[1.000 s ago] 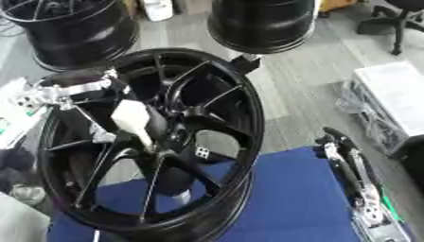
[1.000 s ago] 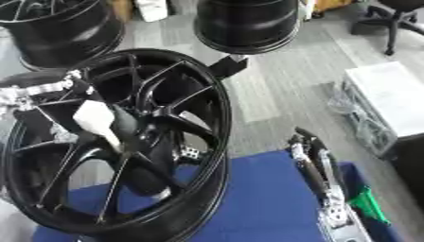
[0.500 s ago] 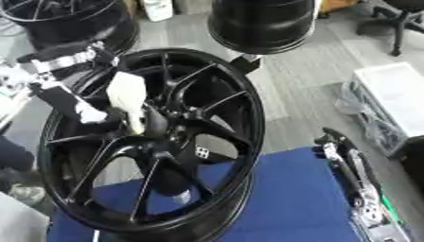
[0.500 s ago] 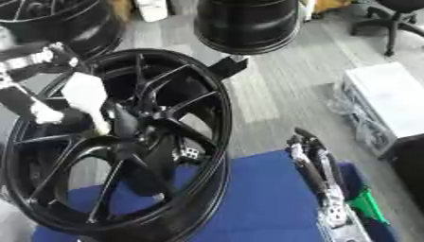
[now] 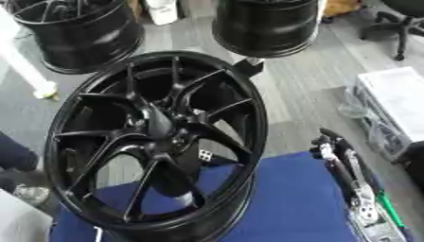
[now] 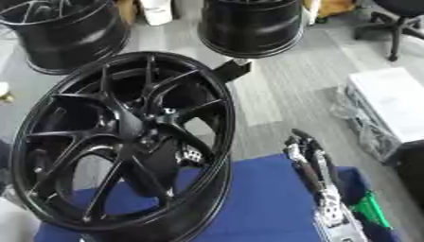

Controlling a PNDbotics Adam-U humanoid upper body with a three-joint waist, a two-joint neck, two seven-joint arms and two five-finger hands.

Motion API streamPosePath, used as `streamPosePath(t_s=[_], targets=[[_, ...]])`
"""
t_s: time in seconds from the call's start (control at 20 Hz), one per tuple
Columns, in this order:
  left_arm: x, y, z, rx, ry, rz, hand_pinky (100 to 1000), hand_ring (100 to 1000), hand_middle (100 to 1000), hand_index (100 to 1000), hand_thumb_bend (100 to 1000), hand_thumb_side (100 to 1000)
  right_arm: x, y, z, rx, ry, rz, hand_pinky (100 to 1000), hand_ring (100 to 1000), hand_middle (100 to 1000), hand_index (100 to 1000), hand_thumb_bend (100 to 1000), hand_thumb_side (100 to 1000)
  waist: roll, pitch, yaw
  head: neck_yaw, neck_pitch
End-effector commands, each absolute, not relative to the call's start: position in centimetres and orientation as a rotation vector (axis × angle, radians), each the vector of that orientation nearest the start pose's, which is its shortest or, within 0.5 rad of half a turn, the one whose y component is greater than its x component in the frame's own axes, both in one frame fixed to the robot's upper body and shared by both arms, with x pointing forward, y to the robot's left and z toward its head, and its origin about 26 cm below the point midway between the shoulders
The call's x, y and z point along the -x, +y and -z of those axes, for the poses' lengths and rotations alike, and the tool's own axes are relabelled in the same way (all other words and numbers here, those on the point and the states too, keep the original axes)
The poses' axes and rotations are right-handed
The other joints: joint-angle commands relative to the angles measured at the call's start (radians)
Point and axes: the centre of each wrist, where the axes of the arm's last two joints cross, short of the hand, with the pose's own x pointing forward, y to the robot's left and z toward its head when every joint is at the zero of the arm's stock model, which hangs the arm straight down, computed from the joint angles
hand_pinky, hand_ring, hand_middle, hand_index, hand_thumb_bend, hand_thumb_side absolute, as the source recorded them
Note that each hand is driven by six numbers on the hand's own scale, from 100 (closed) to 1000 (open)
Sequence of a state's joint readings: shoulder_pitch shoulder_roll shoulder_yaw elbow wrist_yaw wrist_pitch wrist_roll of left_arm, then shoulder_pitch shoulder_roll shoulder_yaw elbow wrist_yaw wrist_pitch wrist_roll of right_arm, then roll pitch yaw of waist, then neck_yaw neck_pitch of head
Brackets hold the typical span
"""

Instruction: Pull the pin out of the wheel hub.

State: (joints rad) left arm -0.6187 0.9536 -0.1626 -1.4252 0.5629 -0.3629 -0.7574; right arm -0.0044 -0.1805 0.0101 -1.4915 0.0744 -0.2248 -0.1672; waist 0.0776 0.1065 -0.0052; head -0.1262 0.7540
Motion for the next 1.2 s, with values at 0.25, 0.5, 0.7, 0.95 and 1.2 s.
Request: streamPosePath(t_s=[0.25,0.5,0.7,0.95,1.2], targets=[[-36.1,49.9,-19.0,-0.104,-1.542,1.373,706,542,492,656,394,369,-27.4,-29.1,2.1,0.313,-1.741,-0.088,670,657,642,863,100,726,-0.011,-0.019,0.002,0.001,0.006],[-35.7,53.0,-14.0,-0.249,-1.357,1.267,753,707,811,949,651,697,-27.4,-28.9,2.2,0.306,-1.741,-0.080,670,657,642,863,100,729,-0.022,-0.017,0.003,0.002,0.014],[-35.8,52.5,-11.5,-0.349,-1.408,1.106,761,736,867,969,663,757,-27.4,-28.8,2.1,0.300,-1.743,-0.079,670,657,641,863,100,727,-0.025,-0.018,0.000,0.004,0.016],[-35.5,51.0,-10.3,-0.305,-1.549,0.982,739,705,815,928,586,773,-27.5,-28.8,2.1,0.297,-1.744,-0.077,670,657,641,863,100,723,-0.025,-0.021,0.000,0.003,0.016],[-34.0,47.7,-10.7,-0.117,-1.751,0.824,731,684,778,898,495,767,-27.4,-28.8,2.2,0.297,-1.743,-0.072,670,657,641,863,100,719,-0.029,-0.028,0.007,-0.001,0.016]])
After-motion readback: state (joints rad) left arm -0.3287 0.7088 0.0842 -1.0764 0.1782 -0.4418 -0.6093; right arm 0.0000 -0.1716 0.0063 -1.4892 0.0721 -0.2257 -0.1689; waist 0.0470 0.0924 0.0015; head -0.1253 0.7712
